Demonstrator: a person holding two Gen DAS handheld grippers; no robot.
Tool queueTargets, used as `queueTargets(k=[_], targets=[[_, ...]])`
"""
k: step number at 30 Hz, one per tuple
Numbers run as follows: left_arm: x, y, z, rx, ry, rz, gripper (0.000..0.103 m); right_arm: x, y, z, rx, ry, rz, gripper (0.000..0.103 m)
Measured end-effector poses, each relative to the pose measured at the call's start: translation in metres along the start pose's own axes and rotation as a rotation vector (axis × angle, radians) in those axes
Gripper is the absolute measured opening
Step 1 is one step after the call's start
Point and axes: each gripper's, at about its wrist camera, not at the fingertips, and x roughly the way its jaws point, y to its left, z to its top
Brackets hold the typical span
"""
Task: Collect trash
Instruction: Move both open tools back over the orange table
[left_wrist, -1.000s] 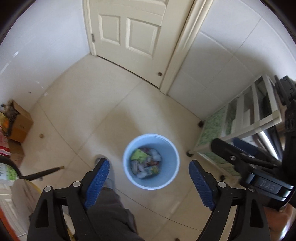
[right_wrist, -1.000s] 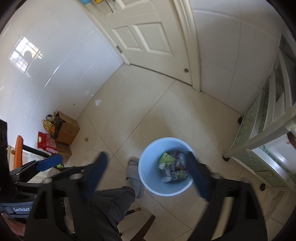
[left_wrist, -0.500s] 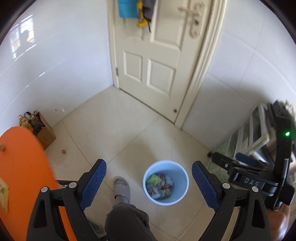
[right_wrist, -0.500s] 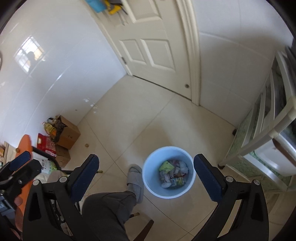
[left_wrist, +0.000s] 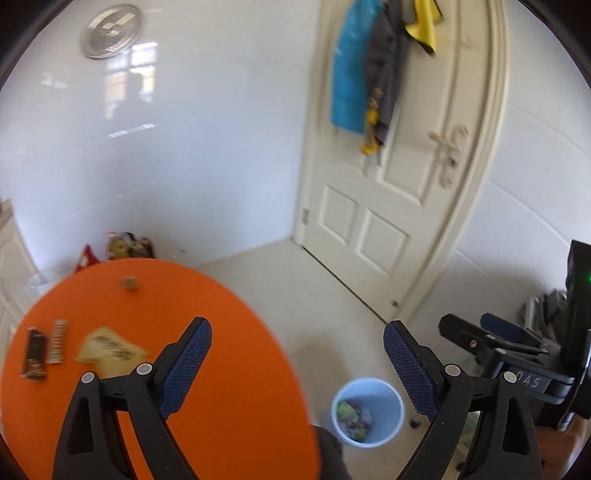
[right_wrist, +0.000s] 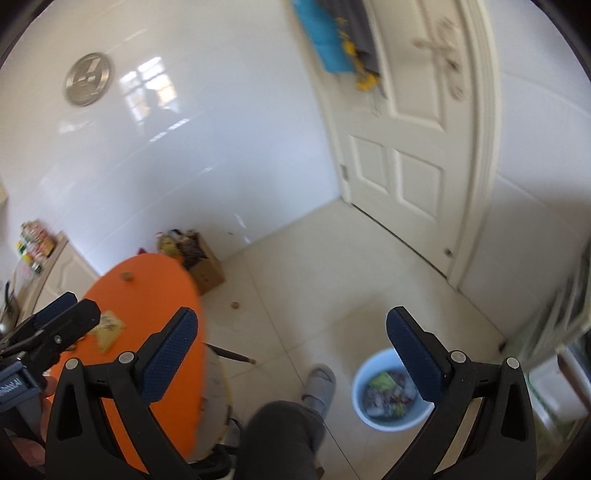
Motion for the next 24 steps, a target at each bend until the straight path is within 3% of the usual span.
queueTargets(k=[8,17,24], targets=[[-0.117,0.037,-0.050,-0.058,-0.143,0.151,0.101,-0.020,0.094,0.009,-0.116,-0.071,0.106,0.103],[-0.200,0.050,-0.104,-0.149,-0.203,0.289,0.102,-0.033,0.194,-0.004,-0.274,-0.097,0.235,0.103],[-0.251,0.062,-0.136,-0.234,-0.221,0.378,0.102,-0.033,0.241,-0.019,-0.351,-0.095,0.308,0.103]])
